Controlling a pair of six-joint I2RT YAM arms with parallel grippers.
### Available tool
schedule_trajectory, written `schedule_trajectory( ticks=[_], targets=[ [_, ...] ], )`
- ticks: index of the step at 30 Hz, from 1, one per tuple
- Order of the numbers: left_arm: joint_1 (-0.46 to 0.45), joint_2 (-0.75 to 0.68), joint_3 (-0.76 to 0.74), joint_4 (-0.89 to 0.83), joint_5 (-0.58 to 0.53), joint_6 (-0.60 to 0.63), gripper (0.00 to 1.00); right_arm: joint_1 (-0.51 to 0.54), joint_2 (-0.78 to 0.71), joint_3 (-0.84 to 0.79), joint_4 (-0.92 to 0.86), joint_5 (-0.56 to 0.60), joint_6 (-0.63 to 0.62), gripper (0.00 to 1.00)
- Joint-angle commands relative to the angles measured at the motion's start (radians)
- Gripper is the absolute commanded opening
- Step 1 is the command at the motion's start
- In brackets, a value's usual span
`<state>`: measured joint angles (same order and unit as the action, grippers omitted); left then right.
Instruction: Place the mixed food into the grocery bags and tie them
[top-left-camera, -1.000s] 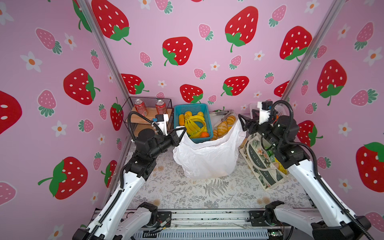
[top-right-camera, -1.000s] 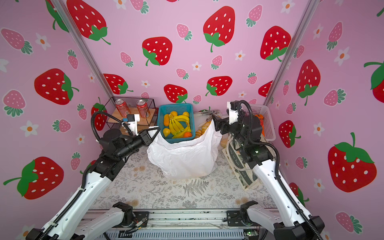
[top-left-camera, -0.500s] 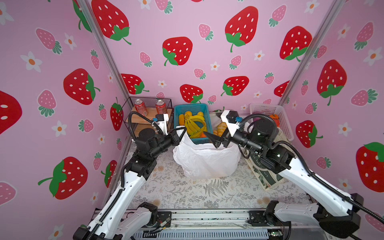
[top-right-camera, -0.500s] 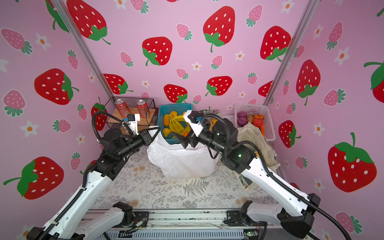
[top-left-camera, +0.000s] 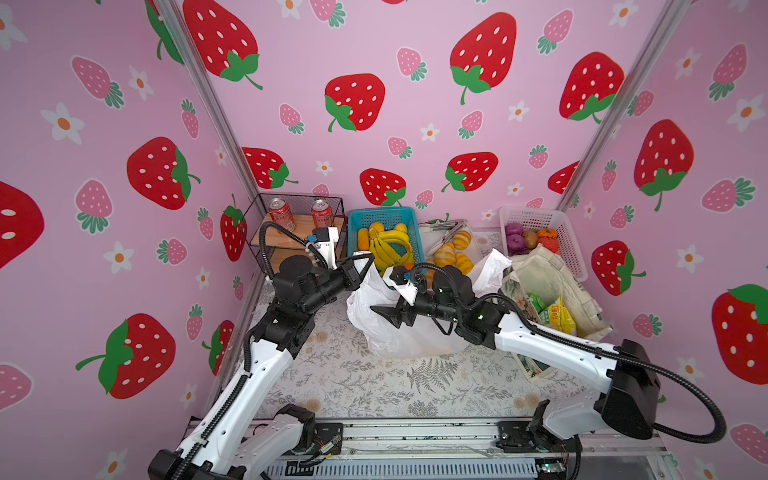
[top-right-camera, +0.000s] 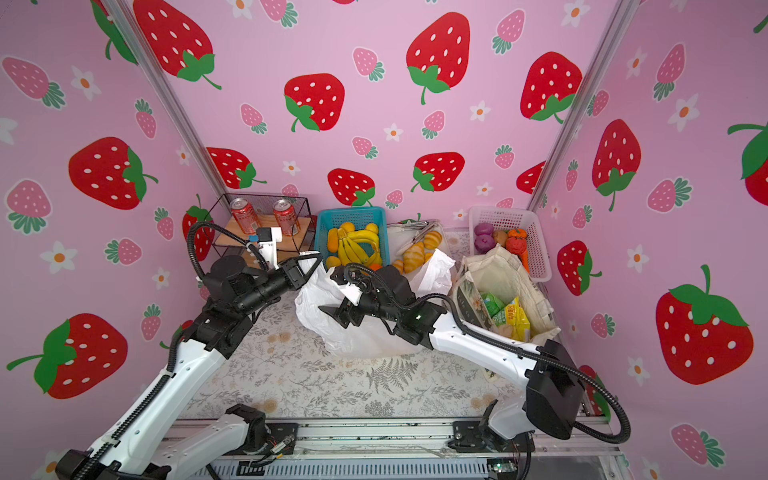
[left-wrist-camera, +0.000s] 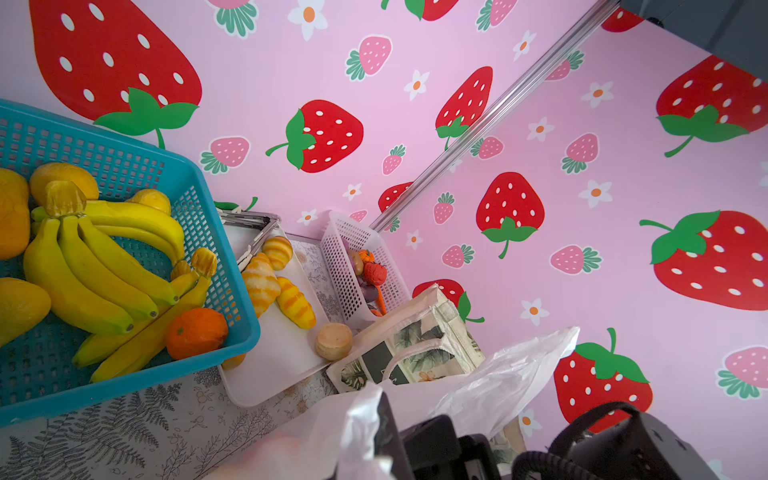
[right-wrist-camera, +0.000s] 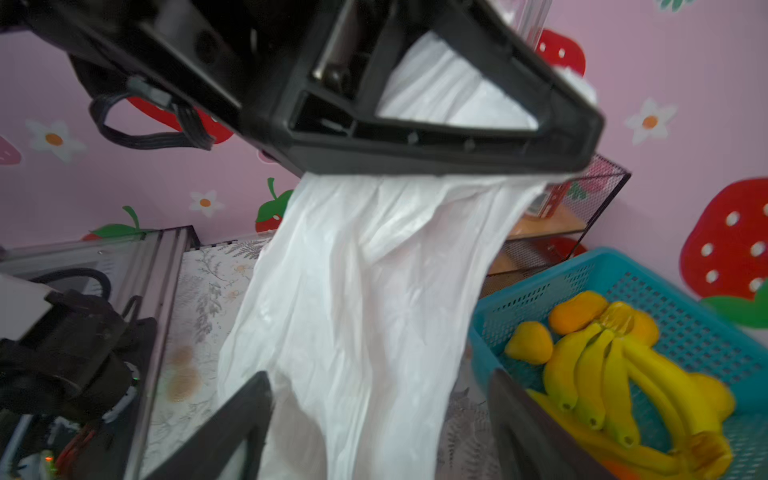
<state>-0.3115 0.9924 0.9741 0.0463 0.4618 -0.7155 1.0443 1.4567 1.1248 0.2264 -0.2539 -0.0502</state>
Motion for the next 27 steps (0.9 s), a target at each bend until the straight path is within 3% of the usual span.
schedule_trajectory(
  ticks=[1,3,5,7,9,12,19,25,27],
  targets=[
    [0.004,-0.001,0.043,0.002,0.023,0.006,0.00,-0.008,-0.028,-0.041,0.090,-0.010,-0.008,0.45],
    [0.004,-0.004,0.053,-0.016,0.023,0.032,0.00,-0.022,-0.053,-0.080,0.107,-0.008,-0.007,0.21],
    [0.003,-0.012,0.065,-0.040,0.038,0.088,0.12,-0.048,-0.081,-0.116,0.116,-0.025,-0.009,0.05],
    [0.003,-0.022,0.085,-0.081,0.059,0.159,0.31,-0.076,-0.107,-0.147,0.115,-0.085,-0.029,0.00],
    [0.005,-0.032,0.119,-0.152,0.103,0.255,0.55,-0.105,-0.139,-0.182,0.114,-0.188,-0.058,0.00],
    [0.005,-0.028,0.186,-0.291,0.177,0.393,0.73,-0.148,-0.174,-0.213,0.116,-0.309,-0.085,0.00],
    [0.005,0.037,0.334,-0.513,0.213,0.572,0.87,-0.184,-0.200,-0.212,0.093,-0.433,-0.135,0.00],
    [0.004,0.150,0.434,-0.524,0.321,0.534,0.90,-0.181,-0.189,-0.207,0.111,-0.497,-0.123,0.00],
    [0.003,0.191,0.467,-0.523,0.355,0.512,0.84,-0.181,-0.184,-0.207,0.128,-0.507,-0.108,0.00]
  ],
)
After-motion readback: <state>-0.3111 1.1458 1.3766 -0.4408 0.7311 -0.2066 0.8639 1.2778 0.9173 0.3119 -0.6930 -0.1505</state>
